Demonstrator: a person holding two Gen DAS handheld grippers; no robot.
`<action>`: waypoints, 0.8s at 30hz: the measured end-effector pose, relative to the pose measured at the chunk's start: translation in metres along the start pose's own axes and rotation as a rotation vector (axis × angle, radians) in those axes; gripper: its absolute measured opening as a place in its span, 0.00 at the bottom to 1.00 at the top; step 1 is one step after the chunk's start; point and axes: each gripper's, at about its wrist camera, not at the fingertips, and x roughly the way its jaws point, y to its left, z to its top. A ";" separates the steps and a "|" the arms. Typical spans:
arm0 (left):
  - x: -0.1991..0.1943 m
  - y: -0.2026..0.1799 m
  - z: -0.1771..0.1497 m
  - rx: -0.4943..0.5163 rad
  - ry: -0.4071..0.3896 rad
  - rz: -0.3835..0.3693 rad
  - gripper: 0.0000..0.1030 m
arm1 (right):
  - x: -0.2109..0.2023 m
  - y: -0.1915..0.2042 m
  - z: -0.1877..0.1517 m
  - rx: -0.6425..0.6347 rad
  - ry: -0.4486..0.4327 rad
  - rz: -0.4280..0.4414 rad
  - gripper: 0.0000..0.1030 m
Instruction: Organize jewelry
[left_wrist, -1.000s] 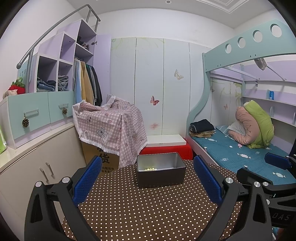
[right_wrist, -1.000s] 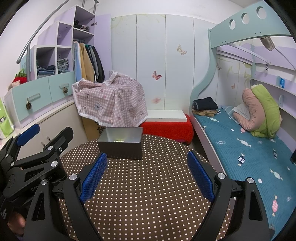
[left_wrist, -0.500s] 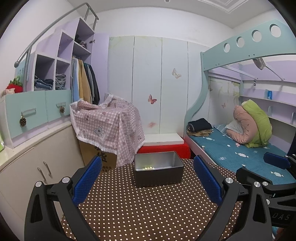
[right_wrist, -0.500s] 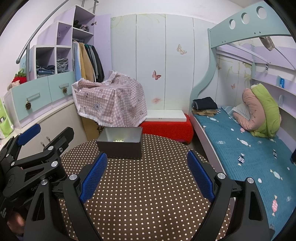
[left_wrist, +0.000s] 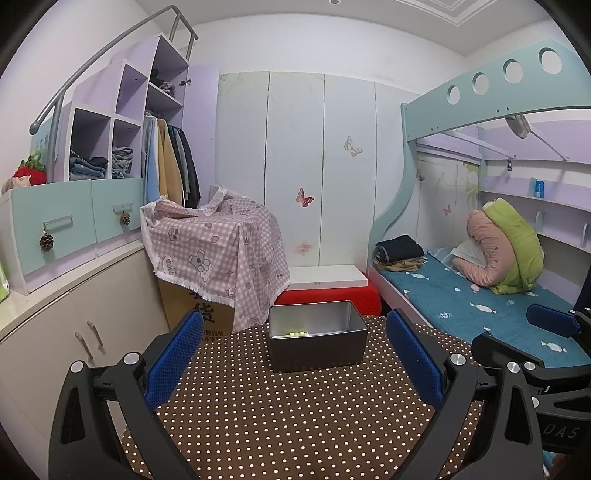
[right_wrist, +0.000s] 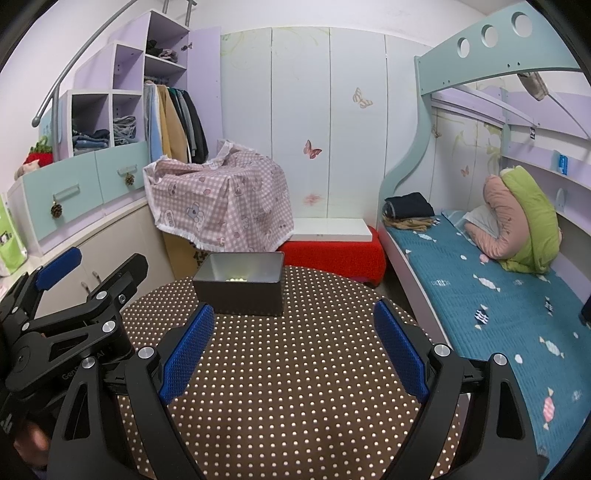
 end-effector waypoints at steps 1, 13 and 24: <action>0.000 0.000 0.000 0.000 0.000 0.000 0.93 | 0.000 0.000 0.000 0.000 0.000 0.000 0.83; 0.001 0.001 -0.002 0.001 0.007 0.000 0.93 | 0.000 -0.001 0.000 0.001 0.004 0.000 0.83; 0.001 -0.001 -0.006 0.002 0.014 0.023 0.93 | 0.001 0.000 -0.003 -0.004 0.008 0.000 0.83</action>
